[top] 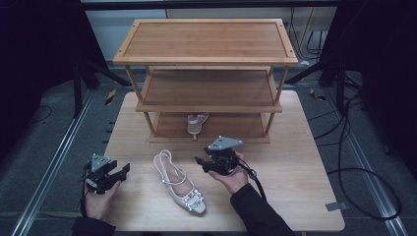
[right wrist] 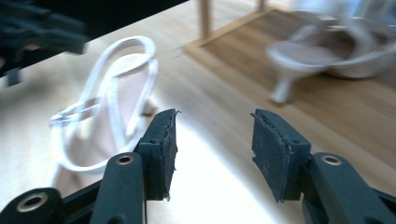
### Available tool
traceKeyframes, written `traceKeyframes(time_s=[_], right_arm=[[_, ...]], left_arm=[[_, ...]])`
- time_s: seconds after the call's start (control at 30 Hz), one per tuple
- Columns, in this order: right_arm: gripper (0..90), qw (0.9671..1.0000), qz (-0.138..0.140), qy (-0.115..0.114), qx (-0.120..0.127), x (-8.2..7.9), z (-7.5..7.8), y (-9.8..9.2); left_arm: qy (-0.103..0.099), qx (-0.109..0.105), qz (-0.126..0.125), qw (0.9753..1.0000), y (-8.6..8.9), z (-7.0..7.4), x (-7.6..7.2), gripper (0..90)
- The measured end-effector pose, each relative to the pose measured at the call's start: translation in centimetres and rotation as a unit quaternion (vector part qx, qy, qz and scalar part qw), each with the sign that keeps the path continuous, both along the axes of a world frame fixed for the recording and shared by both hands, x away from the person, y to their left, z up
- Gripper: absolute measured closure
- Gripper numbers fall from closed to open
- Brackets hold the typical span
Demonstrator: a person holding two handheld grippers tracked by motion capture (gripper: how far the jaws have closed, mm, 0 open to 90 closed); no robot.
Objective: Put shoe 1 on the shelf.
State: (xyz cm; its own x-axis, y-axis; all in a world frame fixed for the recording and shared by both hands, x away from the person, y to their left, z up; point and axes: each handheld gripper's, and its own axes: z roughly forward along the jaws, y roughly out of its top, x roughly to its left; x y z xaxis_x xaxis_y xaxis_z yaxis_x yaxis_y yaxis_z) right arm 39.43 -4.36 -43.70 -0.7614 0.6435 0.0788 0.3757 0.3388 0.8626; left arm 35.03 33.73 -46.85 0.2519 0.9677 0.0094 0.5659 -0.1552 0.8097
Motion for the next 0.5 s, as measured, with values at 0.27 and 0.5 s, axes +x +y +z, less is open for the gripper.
traceKeyframes(time_s=[0.27, 0.5], right_arm=[[52.8, 0.9979, 0.062, 0.013, -0.012, -1.7, -1.3, 3.8], [55.0, 0.9966, 0.075, 0.021, -0.025, -2.3, -2.1, 4.3]], left_arm=[[0.003, -0.007, -0.008, 0.9999, 0.1, 0.0, -0.1, 50.4], [0.005, -0.01, -0.009, 0.9999, 0.0, 0.0, 0.0, 52.5]])
